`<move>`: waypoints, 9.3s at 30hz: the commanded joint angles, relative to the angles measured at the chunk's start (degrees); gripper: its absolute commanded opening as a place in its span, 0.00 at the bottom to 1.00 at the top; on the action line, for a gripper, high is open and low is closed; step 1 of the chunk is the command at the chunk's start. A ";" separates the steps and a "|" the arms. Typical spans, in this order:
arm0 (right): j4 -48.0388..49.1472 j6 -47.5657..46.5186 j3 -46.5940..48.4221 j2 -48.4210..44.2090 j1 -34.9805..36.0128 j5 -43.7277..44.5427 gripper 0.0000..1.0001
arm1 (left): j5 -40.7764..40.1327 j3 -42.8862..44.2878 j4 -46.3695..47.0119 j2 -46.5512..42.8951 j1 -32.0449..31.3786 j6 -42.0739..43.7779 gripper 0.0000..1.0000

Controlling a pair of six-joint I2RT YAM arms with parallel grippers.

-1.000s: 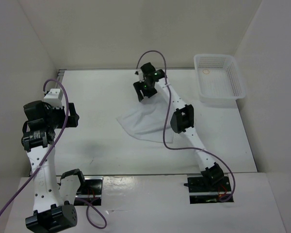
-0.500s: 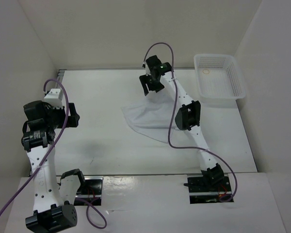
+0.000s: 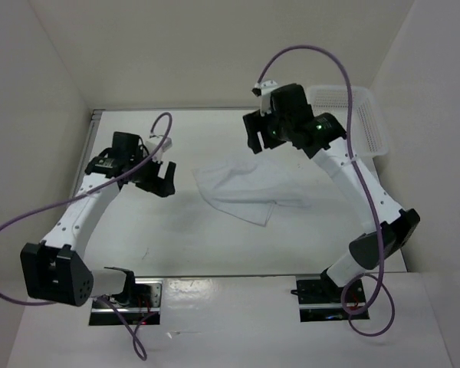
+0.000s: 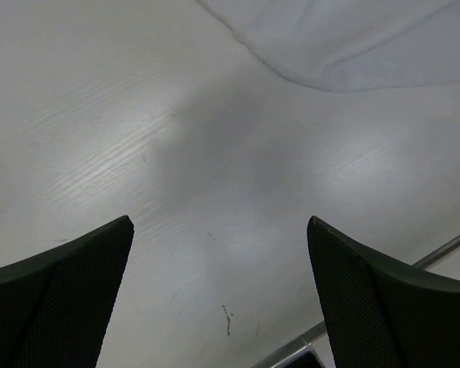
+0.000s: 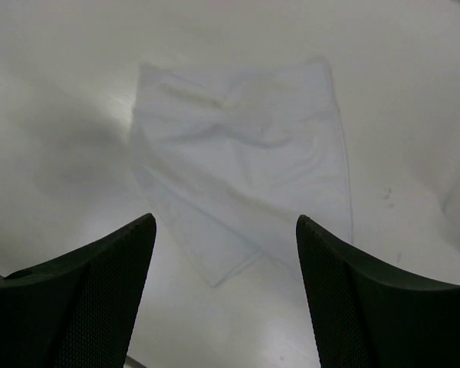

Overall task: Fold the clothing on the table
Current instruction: Flatten the skirt out

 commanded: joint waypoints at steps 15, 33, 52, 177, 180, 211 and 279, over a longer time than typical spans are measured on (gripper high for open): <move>17.48 -9.19 -35.46 5.73 2.42 10.93 0.78 | 4.08 -1.09 1.51 -3.02 14.14 -1.73 1.00; 20.56 -5.94 -27.91 19.62 2.42 11.45 0.78 | 1.37 -1.63 2.03 -3.99 16.00 -2.26 1.00; 5.89 -5.94 -25.09 27.79 1.89 -3.20 0.78 | 1.89 -1.63 2.03 -4.51 16.00 -2.26 1.00; 9.74 -7.17 3.74 36.58 -6.98 -16.85 0.77 | 4.70 5.85 4.41 36.53 -2.19 -3.66 0.06; 10.81 -7.70 3.03 36.58 -5.75 -16.32 0.77 | 4.70 5.85 4.41 36.53 -2.19 -3.66 0.06; 11.86 -11.03 4.61 42.56 -5.23 -14.03 0.57 | 4.70 5.85 3.88 36.53 -3.24 -2.08 0.06; 5.36 -18.60 -14.98 -31.26 0.93 -32.57 0.00 | 9.88 12.96 -4.82 -32.37 -5.45 11.89 0.13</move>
